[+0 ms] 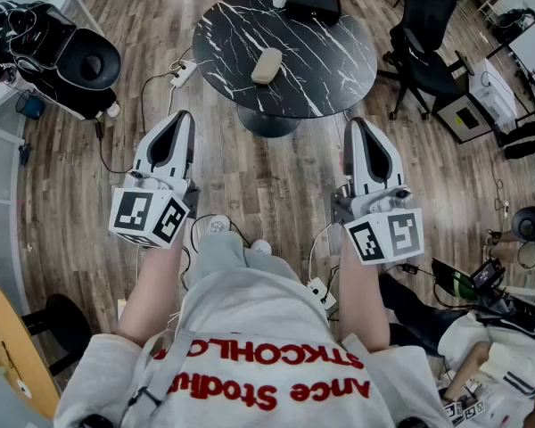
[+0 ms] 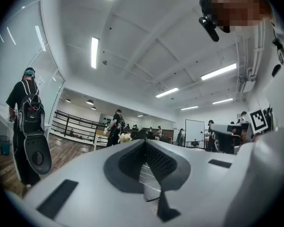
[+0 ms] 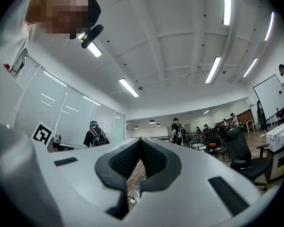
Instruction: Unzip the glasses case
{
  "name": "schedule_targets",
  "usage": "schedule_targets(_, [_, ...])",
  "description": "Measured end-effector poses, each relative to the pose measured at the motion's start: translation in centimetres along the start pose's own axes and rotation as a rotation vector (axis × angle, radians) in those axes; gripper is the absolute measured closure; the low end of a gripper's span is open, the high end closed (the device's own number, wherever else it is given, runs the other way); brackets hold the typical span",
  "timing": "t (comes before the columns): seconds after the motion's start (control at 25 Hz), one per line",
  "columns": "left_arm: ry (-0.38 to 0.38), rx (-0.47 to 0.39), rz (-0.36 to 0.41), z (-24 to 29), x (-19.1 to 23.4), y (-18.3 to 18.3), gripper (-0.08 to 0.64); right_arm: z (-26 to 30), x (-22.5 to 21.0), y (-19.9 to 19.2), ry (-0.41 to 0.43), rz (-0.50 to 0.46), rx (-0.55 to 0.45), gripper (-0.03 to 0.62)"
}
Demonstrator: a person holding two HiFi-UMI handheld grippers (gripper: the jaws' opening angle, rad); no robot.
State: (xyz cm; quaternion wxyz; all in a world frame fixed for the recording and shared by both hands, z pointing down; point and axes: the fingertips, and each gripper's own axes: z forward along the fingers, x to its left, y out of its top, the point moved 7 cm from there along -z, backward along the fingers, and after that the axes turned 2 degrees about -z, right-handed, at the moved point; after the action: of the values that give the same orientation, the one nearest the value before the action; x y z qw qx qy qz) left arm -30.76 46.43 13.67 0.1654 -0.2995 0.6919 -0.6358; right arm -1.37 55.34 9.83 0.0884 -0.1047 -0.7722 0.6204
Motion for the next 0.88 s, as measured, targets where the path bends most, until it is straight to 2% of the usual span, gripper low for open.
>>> schedule_targets(0.16, [0.000, 0.003, 0.002, -0.6, -1.1, 0.3, 0.554, -1.1, 0.1, 0.6, -0.009, 0.012, -0.012, 0.577])
schedule_targets(0.44, [-0.005, 0.015, 0.009, -1.0, -2.0, 0.2, 0.554, -2.1, -0.3, 1.6, 0.038, 0.087, -0.115, 0.575])
schedule_targets(0.68, [-0.020, -0.001, -0.032, 0.3, -1.6, 0.0, 0.554, -1.5, -1.4, 0.4, 0.033, 0.139, -0.103, 0.575])
schedule_targets(0.88, [-0.042, 0.017, -0.051, 4.3, -0.4, -1.1, 0.554, 0.6, -3.9, -0.6, 0.026, 0.154, -0.089, 0.575])
